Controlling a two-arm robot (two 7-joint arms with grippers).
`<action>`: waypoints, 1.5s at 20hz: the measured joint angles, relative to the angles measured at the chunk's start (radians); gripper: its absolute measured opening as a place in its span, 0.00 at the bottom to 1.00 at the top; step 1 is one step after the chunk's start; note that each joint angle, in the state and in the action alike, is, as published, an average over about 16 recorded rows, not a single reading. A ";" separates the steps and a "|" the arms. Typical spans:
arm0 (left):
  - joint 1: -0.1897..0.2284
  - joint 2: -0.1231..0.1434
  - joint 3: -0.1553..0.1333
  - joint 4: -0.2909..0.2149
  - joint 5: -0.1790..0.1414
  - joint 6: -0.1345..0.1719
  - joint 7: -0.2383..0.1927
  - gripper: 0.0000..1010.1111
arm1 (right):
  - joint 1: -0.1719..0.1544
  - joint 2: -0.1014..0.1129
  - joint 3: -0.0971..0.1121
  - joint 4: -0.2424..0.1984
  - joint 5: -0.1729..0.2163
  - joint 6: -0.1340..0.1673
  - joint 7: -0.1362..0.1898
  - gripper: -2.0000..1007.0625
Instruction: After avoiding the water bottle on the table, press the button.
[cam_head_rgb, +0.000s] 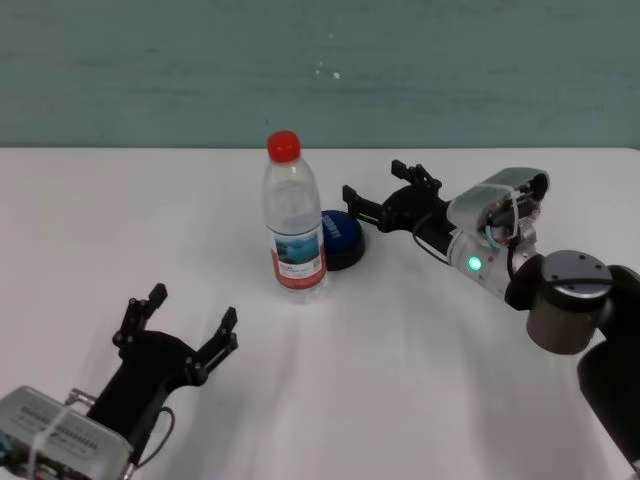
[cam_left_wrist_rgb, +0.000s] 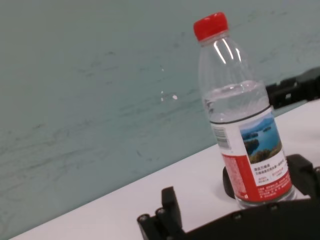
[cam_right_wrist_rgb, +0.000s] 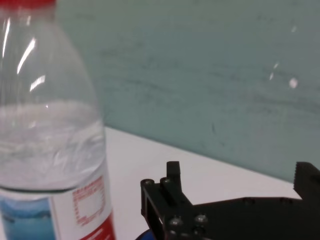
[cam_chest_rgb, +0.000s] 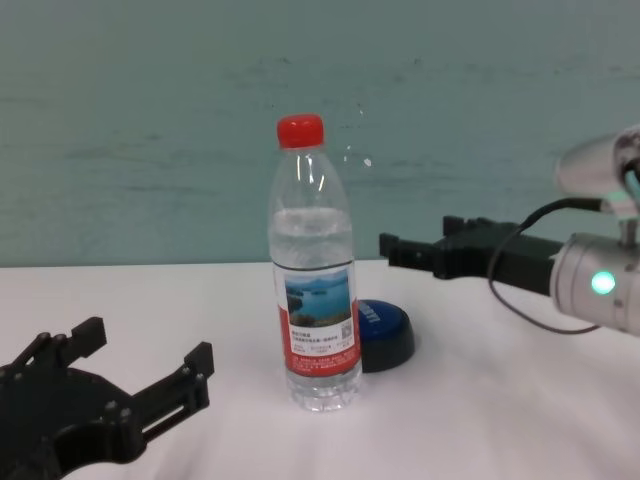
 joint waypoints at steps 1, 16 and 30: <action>0.000 0.000 0.000 0.000 0.000 0.000 0.000 0.99 | -0.006 0.004 0.002 -0.013 0.003 0.001 -0.003 1.00; 0.000 0.000 0.000 0.000 0.000 0.000 0.000 0.99 | -0.151 0.084 0.076 -0.231 0.051 0.026 -0.061 1.00; 0.000 0.000 0.000 0.000 0.000 0.000 0.000 0.99 | -0.363 0.151 0.152 -0.481 0.105 0.043 -0.112 1.00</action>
